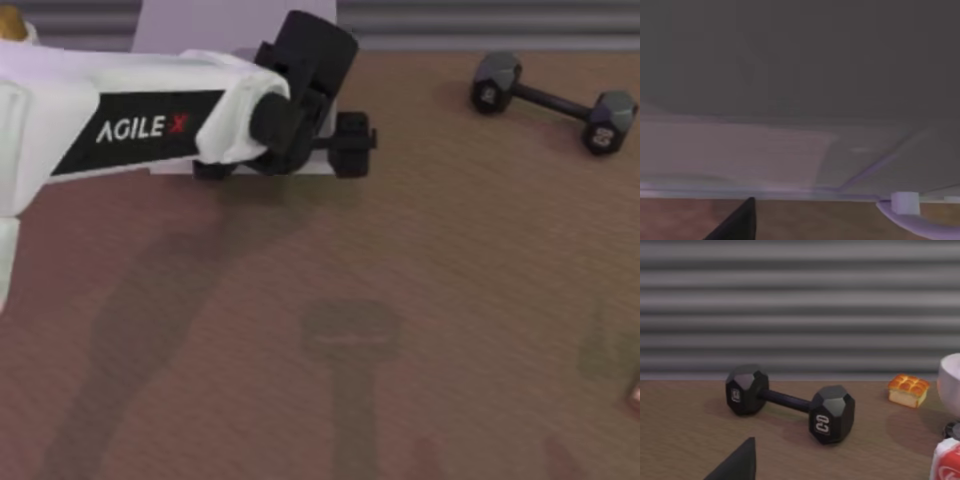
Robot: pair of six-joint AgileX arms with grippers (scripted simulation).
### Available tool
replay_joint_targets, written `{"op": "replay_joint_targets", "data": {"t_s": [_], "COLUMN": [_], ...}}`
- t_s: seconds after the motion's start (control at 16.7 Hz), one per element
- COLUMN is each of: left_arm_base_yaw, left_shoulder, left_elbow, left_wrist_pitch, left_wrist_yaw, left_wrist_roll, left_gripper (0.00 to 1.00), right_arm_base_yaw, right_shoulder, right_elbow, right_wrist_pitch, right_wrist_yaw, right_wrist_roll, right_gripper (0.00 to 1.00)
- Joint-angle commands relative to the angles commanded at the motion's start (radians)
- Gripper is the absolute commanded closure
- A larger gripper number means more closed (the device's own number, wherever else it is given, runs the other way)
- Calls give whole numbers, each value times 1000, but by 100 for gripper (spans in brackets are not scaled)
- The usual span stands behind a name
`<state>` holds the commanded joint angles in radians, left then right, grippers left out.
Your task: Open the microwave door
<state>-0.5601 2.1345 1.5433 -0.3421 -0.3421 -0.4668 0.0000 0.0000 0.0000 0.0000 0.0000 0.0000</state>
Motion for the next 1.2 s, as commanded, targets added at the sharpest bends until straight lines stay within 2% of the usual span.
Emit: {"op": "replay_joint_targets", "data": {"t_s": [0.24,1.02,1.2], "left_arm_base_yaw": [5,5,5], "left_shoulder": [12,12,12], "left_elbow": [5,5,5], "left_wrist_pitch": [11,11,11], "left_wrist_yaw": [3,3,3], "left_wrist_roll": [4,4,4], "left_gripper": [0,98,100], "right_arm_base_yaw": [0,0,0], "right_shoulder": [0,0,0], "right_elbow": [0,0,0], "right_wrist_pitch": [0,0,0], "right_wrist_yaw": [0,0,0], "right_wrist_roll": [0,0,0], "right_gripper": [0,0,0]}}
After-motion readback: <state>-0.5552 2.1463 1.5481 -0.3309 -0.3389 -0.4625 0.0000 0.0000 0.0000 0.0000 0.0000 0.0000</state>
